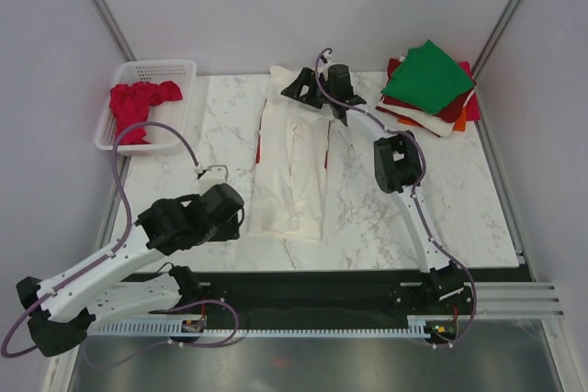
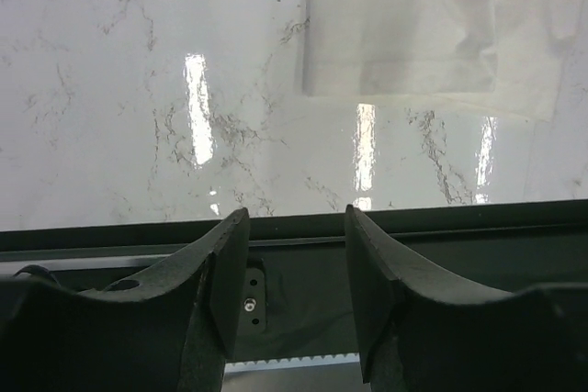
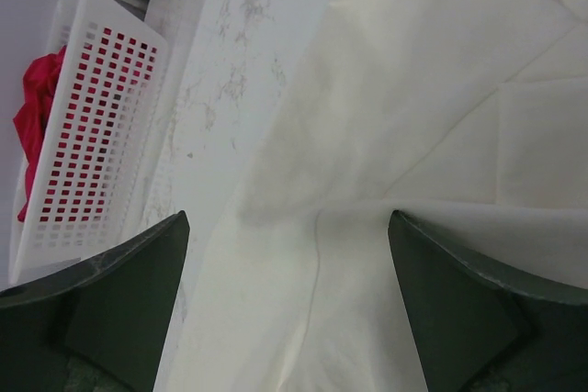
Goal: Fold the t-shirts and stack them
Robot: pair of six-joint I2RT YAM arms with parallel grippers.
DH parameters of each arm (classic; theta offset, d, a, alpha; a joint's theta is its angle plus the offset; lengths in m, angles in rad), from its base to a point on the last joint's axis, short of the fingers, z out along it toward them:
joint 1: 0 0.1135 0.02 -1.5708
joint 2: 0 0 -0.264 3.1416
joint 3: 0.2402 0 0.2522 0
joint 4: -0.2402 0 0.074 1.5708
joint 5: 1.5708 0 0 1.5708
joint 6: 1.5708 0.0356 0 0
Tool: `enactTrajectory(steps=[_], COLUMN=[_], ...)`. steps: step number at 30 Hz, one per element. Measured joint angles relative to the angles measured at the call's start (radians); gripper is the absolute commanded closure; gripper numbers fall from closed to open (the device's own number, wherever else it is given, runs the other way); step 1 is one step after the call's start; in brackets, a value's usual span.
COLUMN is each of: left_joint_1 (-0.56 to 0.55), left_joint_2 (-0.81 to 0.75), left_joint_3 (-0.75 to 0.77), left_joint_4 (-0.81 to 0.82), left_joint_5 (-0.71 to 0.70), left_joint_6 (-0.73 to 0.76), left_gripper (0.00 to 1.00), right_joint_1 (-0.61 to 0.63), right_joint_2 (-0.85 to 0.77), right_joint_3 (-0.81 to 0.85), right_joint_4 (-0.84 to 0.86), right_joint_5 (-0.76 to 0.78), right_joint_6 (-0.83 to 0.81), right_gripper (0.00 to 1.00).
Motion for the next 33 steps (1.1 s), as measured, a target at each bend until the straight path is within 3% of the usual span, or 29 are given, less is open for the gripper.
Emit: enactTrajectory(steps=[2, 4, 10, 14, 18, 25, 33], left_joint_1=[0.000, 0.000, 0.023, 0.107, 0.231, 0.249, 0.252], left_joint_2=[0.013, 0.033, 0.185, 0.245, 0.288, 0.376, 0.484], left_joint_3=[-0.001, 0.000, -0.006, -0.071, -0.140, -0.201, -0.256], left_joint_4=[0.007, 0.023, 0.111, 0.248, 0.393, 0.570, 0.672], left_joint_5=[-0.016, -0.028, -0.030, 0.047, 0.135, 0.187, 0.192], left_joint_6=[-0.001, -0.002, -0.008, 0.002, 0.034, 0.071, 0.075], left_gripper=[0.46, 0.45, 0.40, 0.37, 0.37, 0.39, 0.42], right_joint_1=[0.002, 0.010, 0.045, 0.059, 0.063, 0.131, 0.307], right_joint_2=[-0.040, -0.170, -0.765, -1.199, -1.455, -1.490, -1.482], right_joint_3=[-0.059, -0.250, -0.824, -1.140, -1.437, -1.874, -1.916], right_joint_4=[0.032, 0.097, 0.159, 0.177, 0.139, -0.042, -0.017], right_joint_5=[-0.028, -0.032, 0.070, 0.183, 0.253, 0.272, 0.289], right_joint_6=[0.001, 0.000, -0.042, -0.068, -0.064, -0.015, 0.055], right_gripper=[0.02, 0.02, 0.02, 0.02, 0.06, 0.09, 0.09])
